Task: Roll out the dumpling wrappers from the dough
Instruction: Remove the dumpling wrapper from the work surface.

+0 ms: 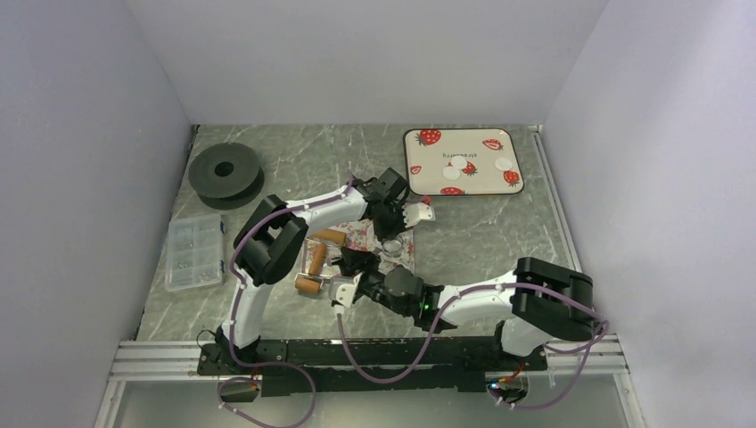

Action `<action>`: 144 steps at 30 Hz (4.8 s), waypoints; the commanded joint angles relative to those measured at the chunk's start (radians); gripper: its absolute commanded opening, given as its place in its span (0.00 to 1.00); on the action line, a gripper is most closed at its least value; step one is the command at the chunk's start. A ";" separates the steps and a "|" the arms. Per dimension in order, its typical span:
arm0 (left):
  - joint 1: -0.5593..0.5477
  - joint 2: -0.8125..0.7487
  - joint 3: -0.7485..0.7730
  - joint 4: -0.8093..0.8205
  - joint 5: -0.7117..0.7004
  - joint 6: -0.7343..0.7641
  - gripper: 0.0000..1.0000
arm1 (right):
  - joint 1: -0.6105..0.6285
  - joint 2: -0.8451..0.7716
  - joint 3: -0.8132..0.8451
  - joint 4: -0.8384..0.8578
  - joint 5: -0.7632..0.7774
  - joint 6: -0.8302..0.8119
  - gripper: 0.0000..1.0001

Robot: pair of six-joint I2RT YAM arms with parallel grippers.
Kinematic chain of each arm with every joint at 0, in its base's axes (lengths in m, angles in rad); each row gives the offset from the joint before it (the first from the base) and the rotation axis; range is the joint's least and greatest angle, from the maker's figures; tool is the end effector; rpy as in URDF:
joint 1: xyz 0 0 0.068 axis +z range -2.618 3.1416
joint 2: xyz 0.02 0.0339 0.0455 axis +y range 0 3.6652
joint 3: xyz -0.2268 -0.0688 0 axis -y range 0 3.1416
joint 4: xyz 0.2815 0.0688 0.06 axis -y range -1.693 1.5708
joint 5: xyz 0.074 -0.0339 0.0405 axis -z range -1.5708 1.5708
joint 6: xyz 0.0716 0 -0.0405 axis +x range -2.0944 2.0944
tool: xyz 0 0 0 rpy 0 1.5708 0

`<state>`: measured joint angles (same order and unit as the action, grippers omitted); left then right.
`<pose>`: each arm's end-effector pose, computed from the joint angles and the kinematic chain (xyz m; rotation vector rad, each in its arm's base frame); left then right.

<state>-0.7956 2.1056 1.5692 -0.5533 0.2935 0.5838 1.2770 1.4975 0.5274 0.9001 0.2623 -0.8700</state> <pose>0.3171 -0.3532 0.0900 1.7657 1.9893 -0.4596 0.1205 0.3342 0.1314 -1.3345 0.9520 0.0964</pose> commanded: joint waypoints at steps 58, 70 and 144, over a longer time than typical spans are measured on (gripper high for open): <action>-0.017 0.070 -0.028 -0.046 0.031 0.010 0.00 | -0.021 -0.132 -0.014 0.084 0.104 0.114 0.00; -0.017 0.071 -0.025 -0.052 0.036 0.011 0.00 | -0.058 -0.077 -0.062 0.020 0.067 0.109 0.00; -0.049 -0.010 -0.142 0.036 -0.033 -0.011 0.00 | -0.189 -0.260 -0.152 -0.058 -0.305 0.548 0.00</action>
<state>-0.8082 2.0720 1.4986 -0.4698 0.2707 0.5831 1.1000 1.2453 0.4053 0.7822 0.0753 -0.5179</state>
